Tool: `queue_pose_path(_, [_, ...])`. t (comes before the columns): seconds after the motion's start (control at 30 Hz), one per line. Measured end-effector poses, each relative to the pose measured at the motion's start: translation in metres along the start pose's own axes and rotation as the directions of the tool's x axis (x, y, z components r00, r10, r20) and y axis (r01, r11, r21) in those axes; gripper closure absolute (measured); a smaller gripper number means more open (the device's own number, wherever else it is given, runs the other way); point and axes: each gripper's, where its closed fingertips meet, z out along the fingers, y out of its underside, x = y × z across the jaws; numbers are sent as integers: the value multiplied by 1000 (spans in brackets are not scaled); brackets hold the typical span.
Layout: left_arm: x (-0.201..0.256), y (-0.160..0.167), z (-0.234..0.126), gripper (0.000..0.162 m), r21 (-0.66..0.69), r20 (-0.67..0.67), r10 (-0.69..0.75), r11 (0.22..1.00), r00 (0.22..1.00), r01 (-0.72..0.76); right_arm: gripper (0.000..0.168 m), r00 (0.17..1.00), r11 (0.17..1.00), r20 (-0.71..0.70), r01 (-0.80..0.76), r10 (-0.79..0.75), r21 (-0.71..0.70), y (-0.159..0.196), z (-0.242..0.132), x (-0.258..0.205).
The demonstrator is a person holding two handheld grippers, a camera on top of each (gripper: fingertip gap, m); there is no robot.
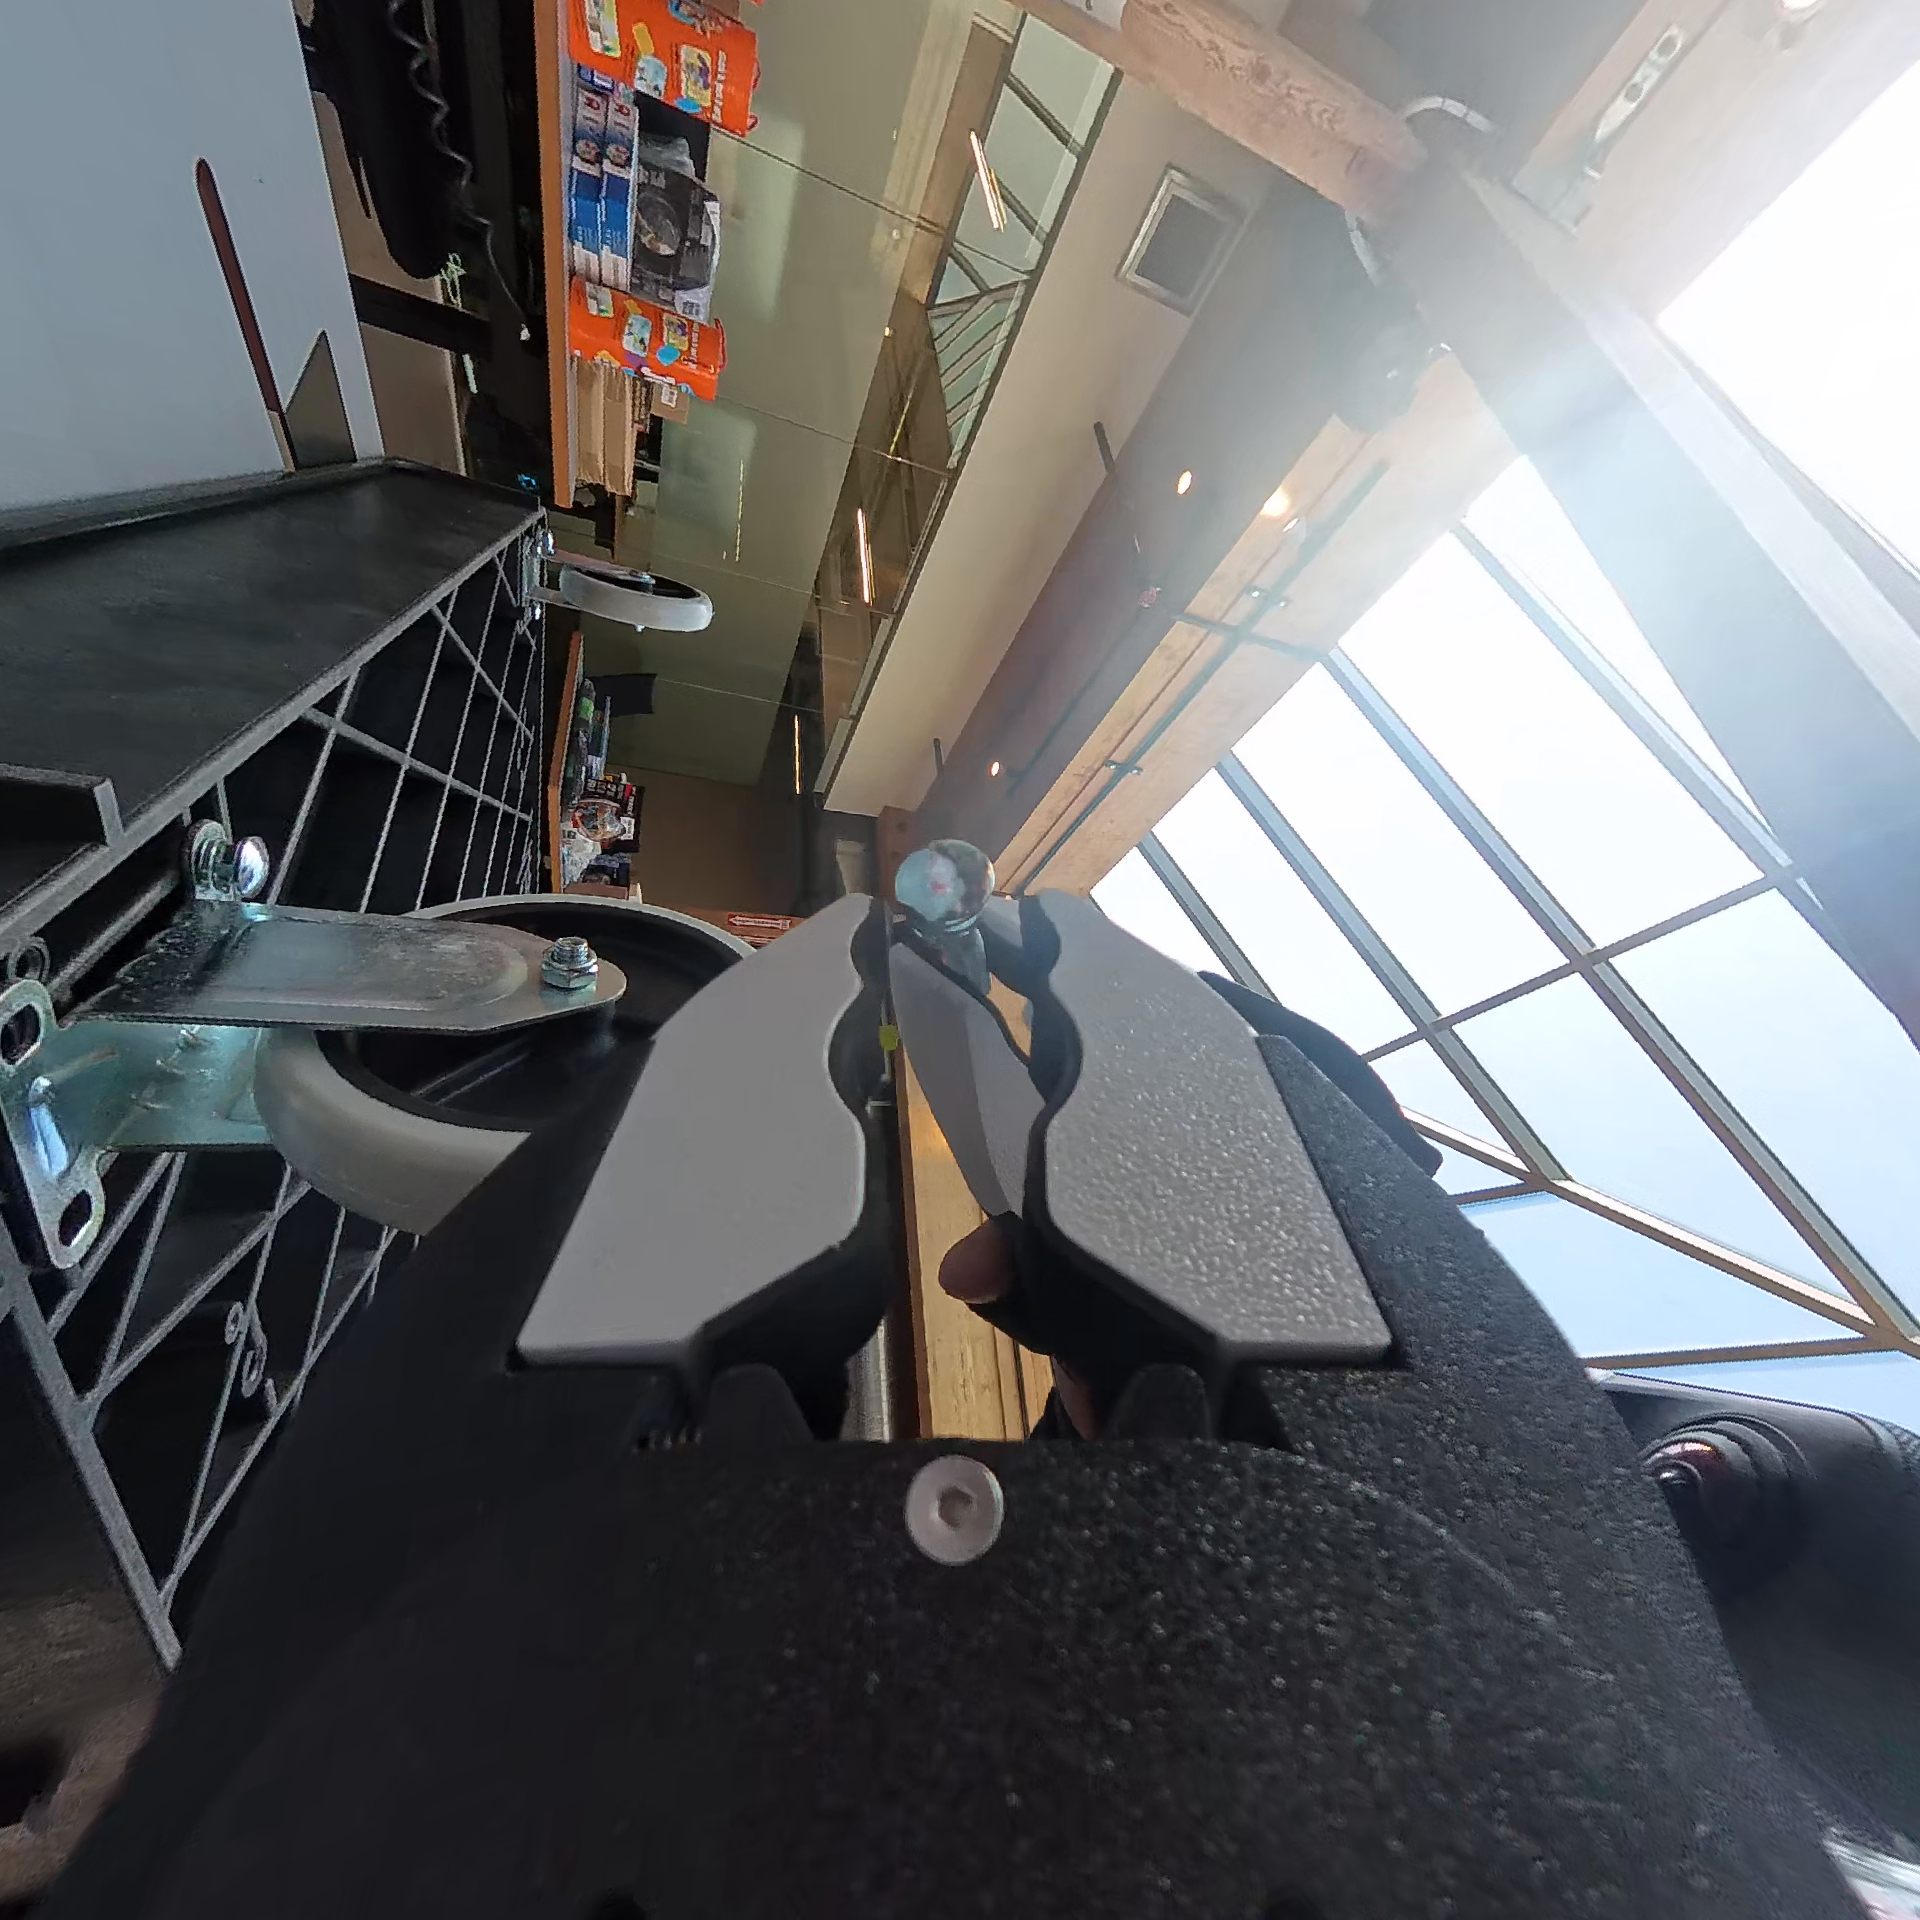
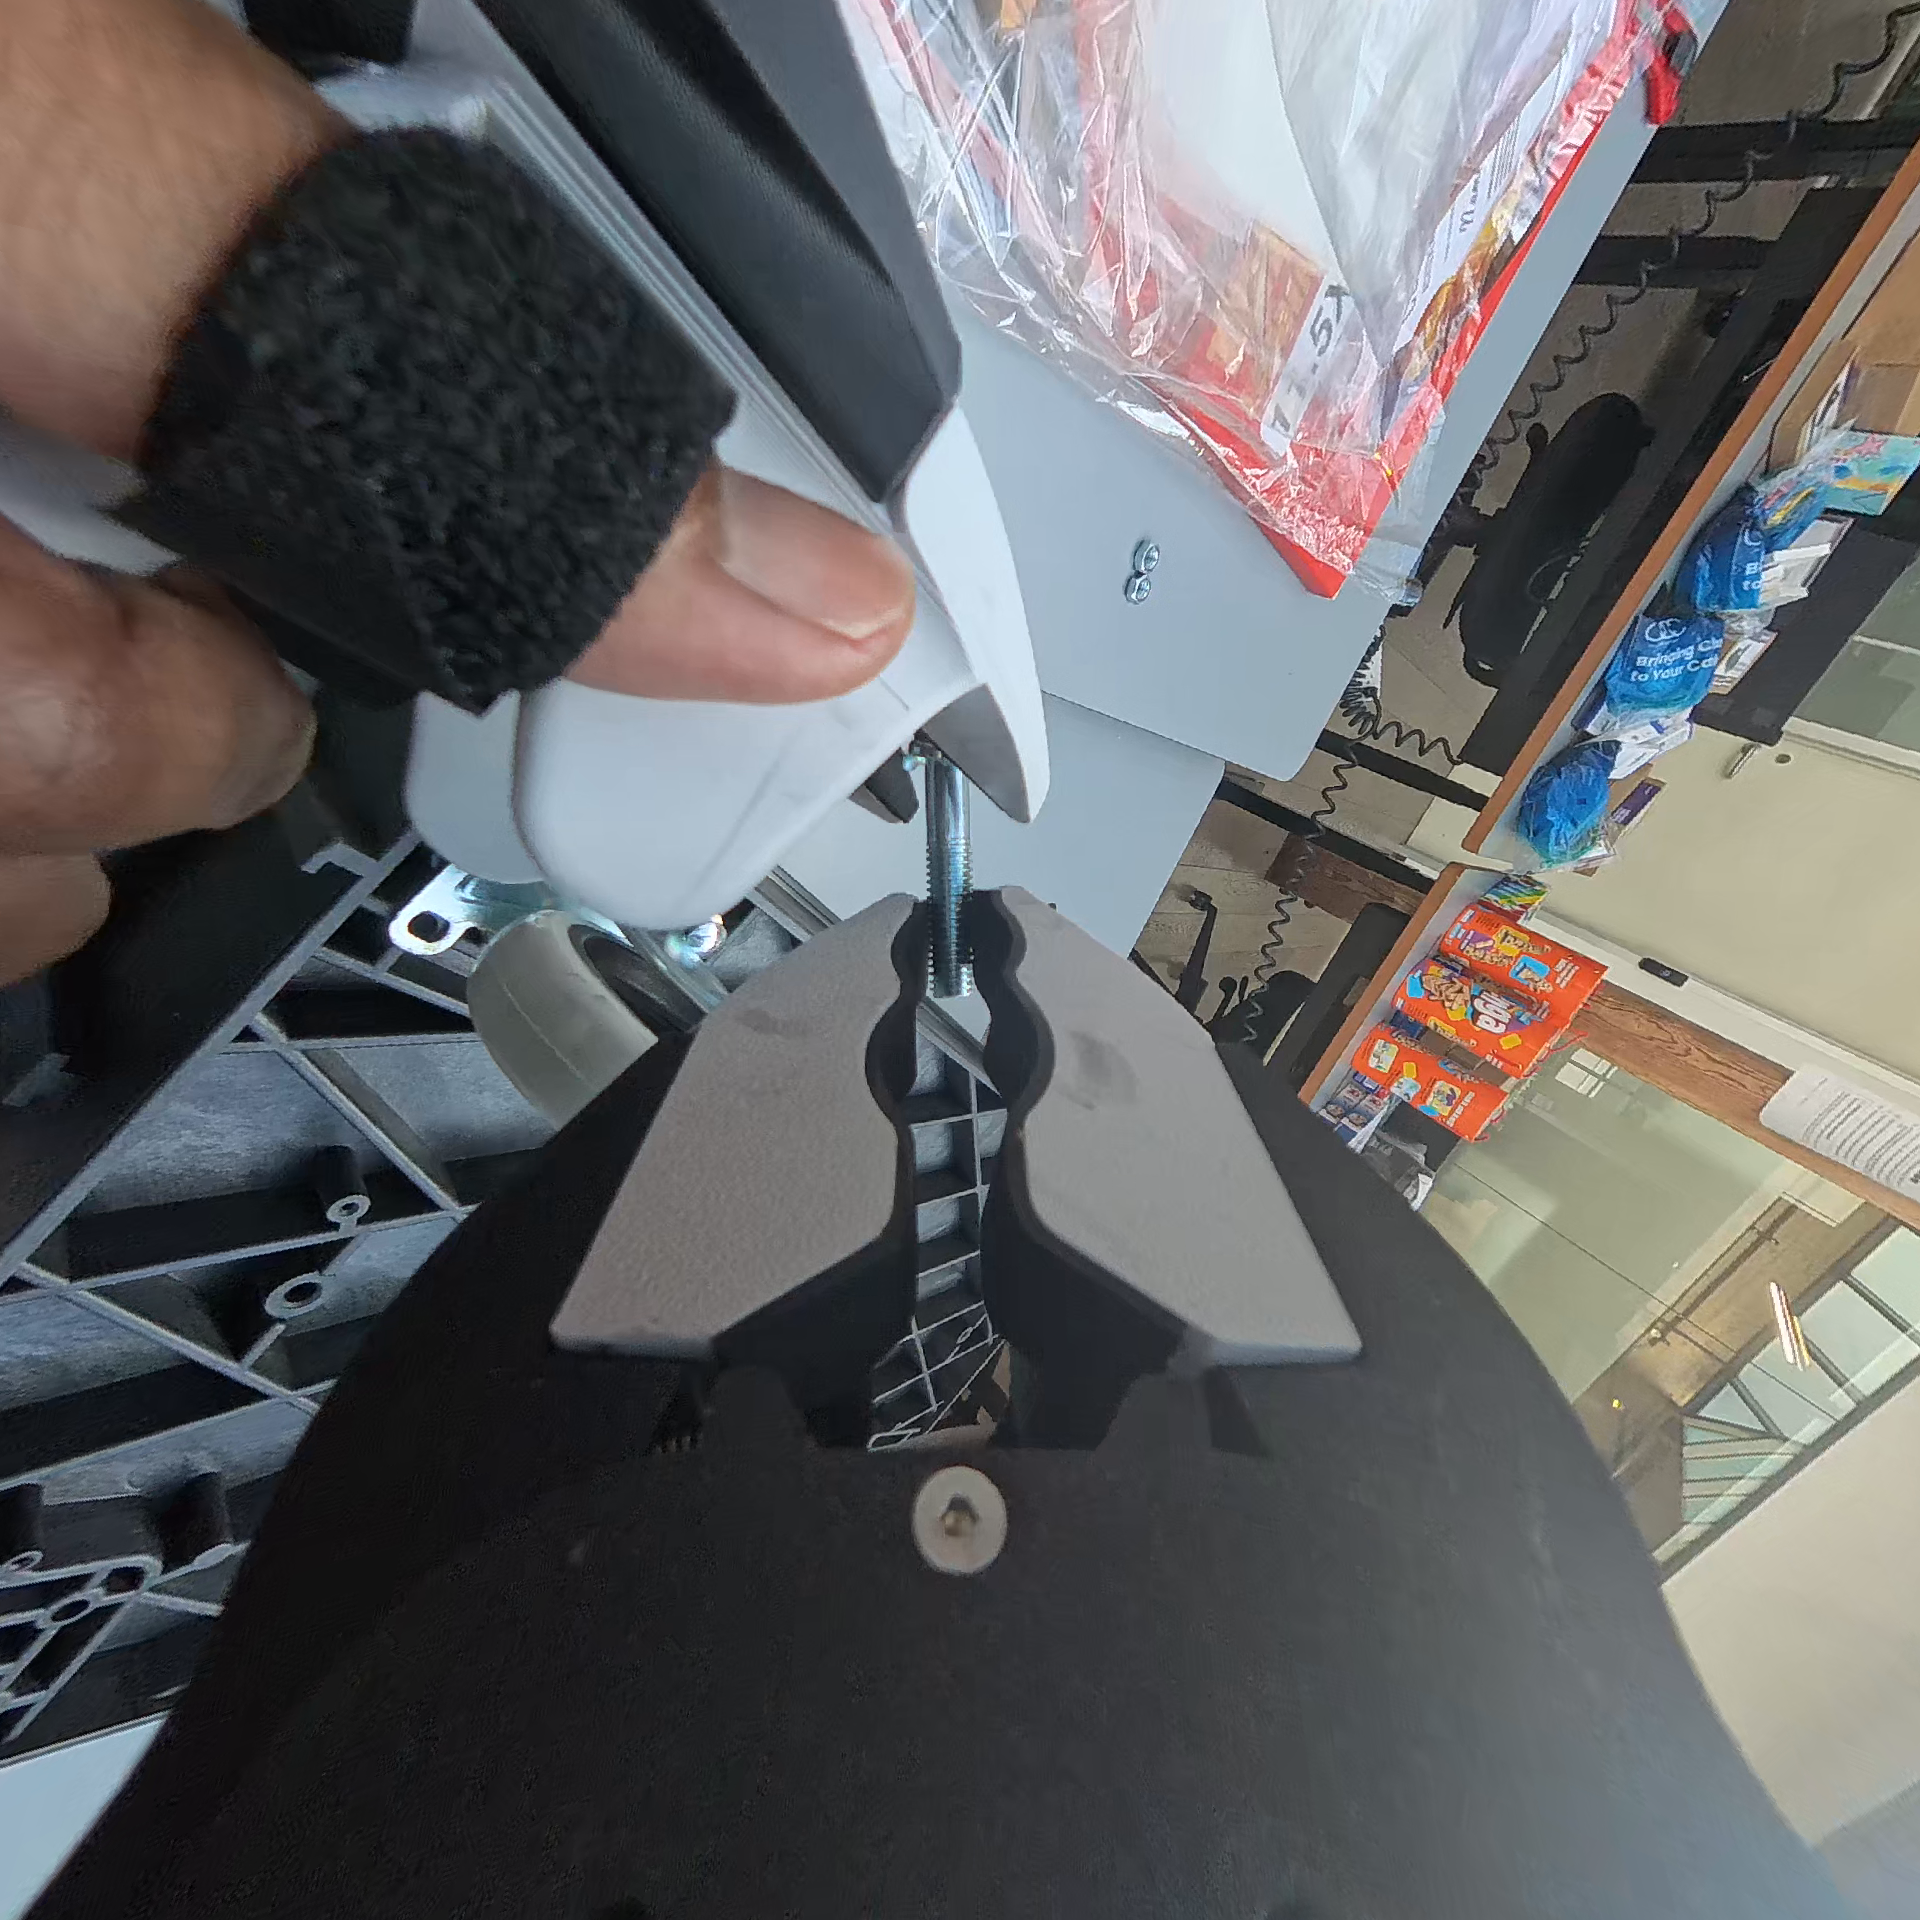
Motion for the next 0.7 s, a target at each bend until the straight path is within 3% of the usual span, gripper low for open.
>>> queue_pose_path(0.43, [-3, 0, -1, 147, -21, 17, 35, 999, 999, -34, 160, 998, 998, -25, -53, 54, 30, -1, 0, -4])
queue_pose_path(0.7, [4, 8, 1, 149, -93, 9, 229, 969, 973, -227, 160, 982, 986, -129, -120, 135, 115, 2, -4, 1])
